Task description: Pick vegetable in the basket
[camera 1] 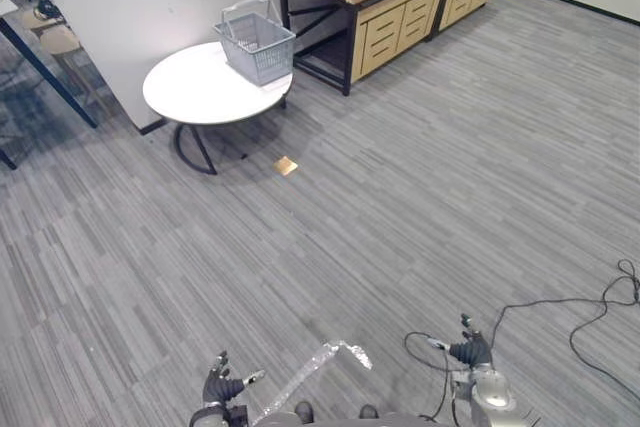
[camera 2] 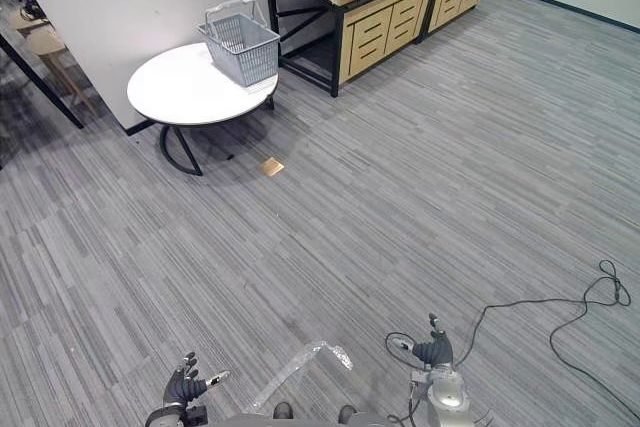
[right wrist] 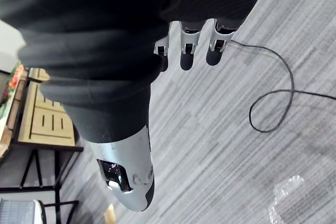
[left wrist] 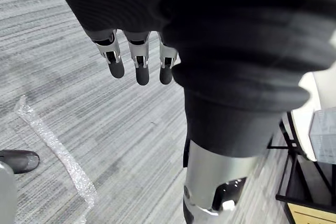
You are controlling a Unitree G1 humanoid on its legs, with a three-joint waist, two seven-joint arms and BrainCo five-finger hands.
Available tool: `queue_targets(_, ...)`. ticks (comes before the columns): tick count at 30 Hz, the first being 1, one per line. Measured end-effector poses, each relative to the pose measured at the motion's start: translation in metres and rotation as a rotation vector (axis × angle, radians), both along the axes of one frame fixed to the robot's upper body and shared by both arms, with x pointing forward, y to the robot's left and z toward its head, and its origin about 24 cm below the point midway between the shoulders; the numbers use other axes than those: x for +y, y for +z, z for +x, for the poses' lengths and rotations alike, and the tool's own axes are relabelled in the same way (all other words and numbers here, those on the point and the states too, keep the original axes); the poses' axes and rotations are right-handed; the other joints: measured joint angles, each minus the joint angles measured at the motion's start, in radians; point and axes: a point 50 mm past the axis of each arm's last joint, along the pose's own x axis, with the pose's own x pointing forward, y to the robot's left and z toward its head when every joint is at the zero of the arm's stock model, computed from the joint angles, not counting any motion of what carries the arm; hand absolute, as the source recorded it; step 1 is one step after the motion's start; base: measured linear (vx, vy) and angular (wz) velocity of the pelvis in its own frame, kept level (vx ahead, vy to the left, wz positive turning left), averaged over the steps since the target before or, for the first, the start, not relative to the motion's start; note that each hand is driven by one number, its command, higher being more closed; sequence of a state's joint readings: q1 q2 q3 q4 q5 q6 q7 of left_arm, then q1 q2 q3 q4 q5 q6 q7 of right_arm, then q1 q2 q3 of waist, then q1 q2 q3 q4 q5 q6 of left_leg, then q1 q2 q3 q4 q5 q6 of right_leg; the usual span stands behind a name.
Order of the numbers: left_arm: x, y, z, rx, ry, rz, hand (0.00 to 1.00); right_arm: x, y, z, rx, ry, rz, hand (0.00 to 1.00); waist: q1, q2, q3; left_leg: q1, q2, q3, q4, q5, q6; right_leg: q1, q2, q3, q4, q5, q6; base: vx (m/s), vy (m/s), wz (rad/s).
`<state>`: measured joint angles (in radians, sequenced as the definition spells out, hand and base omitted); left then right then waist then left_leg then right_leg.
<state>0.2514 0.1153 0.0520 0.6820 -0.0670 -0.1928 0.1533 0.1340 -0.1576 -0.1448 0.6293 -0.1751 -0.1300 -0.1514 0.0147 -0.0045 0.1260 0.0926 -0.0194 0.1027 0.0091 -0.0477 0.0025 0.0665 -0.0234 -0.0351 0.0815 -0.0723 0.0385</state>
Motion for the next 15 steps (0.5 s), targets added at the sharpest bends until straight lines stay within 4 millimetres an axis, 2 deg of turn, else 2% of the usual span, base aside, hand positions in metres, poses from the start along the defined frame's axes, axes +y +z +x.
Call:
queue_targets(5, 0.008, 0.003, -0.001, -0.016, 0.026, 0.019, 0.00, -0.008, 0.005, 0.002, -0.017, -0.006, -0.022, 0.00, -0.001, 0.012, 0.008, -0.002, 0.001, -0.013, -0.010, 0.000, 0.000, -0.007, 0.001, -0.013, -0.002, -0.001, 0.000, -0.05, -0.016, 0.03)
queue_targets(15, 0.026, 0.005, -0.010, -0.021, 0.147, 0.022, 0.00, -0.018, 0.006, -0.002, -0.052, -0.139, 0.043, 0.00, 0.003, 0.009, 0.010, -0.047, 0.002, -0.013, 0.004, -0.008, 0.005, -0.049, 0.001, -0.020, 0.000, -0.006, 0.007, -0.04, -0.011, 0.01)
